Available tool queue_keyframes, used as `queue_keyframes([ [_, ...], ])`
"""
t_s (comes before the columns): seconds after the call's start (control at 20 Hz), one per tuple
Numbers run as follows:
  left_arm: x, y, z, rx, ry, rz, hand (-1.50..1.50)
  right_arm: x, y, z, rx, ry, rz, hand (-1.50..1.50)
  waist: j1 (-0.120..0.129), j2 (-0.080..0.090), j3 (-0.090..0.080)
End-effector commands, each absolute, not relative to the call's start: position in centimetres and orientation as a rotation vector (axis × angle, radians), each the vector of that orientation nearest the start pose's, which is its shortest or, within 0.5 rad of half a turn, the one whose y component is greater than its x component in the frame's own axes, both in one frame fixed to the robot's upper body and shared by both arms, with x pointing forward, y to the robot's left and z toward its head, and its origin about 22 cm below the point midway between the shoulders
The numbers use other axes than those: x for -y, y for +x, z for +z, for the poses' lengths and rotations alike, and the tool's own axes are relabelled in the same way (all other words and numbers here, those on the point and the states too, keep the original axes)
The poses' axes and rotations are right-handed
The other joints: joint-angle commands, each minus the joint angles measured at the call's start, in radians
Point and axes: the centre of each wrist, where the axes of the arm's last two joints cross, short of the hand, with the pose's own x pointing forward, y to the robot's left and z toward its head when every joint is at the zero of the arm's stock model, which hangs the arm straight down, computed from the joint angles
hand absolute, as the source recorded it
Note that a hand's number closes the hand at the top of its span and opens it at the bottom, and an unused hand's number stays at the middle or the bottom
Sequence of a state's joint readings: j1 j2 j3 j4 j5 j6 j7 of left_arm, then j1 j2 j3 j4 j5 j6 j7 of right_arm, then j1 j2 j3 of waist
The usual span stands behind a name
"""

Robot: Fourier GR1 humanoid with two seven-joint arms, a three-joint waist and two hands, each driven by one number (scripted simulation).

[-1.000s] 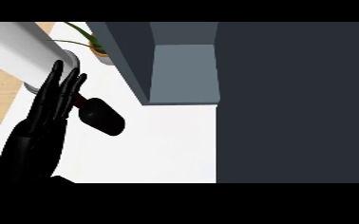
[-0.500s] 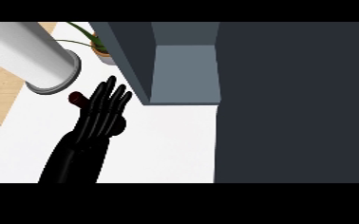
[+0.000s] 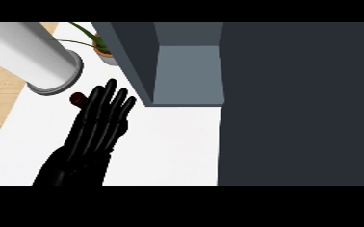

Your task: Pick up the wine, place it into the cabinet and close the cabinet

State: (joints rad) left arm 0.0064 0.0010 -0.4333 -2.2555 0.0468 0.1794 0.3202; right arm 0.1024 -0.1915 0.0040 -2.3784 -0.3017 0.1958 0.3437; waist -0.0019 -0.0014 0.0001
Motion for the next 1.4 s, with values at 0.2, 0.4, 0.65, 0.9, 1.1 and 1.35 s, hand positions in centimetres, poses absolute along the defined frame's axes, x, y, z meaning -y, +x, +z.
queue_keyframes([
  [0.2,-13.7,17.1,17.1,1.869,-0.357,-0.001,-1.50,24.4,14.1,17.5,1.910,0.297,0.302,-1.50,-0.003,0.000,0.000],
  [0.4,-14.0,14.6,17.1,1.885,-0.333,0.004,-1.50,23.7,15.5,19.0,1.939,0.284,0.277,-1.50,0.004,0.000,0.000],
  [0.65,-18.0,16.0,18.4,1.877,-0.273,0.011,-1.50,23.8,13.8,21.5,1.939,0.273,0.278,-1.50,0.001,0.000,-0.001],
  [0.9,-19.2,16.8,19.0,1.879,-0.232,0.049,-1.50,23.5,12.4,21.3,1.943,0.254,0.301,-1.50,-0.007,-0.001,-0.001],
  [1.1,-20.9,16.6,18.6,1.862,-0.190,0.085,-1.50,23.9,12.3,21.6,1.942,0.264,0.290,-1.50,-0.006,-0.001,-0.001],
  [1.35,-23.0,17.8,17.8,1.875,-0.146,0.079,-1.50,24.2,13.1,21.1,1.950,0.263,0.297,-1.50,-0.005,0.000,-0.001],
])
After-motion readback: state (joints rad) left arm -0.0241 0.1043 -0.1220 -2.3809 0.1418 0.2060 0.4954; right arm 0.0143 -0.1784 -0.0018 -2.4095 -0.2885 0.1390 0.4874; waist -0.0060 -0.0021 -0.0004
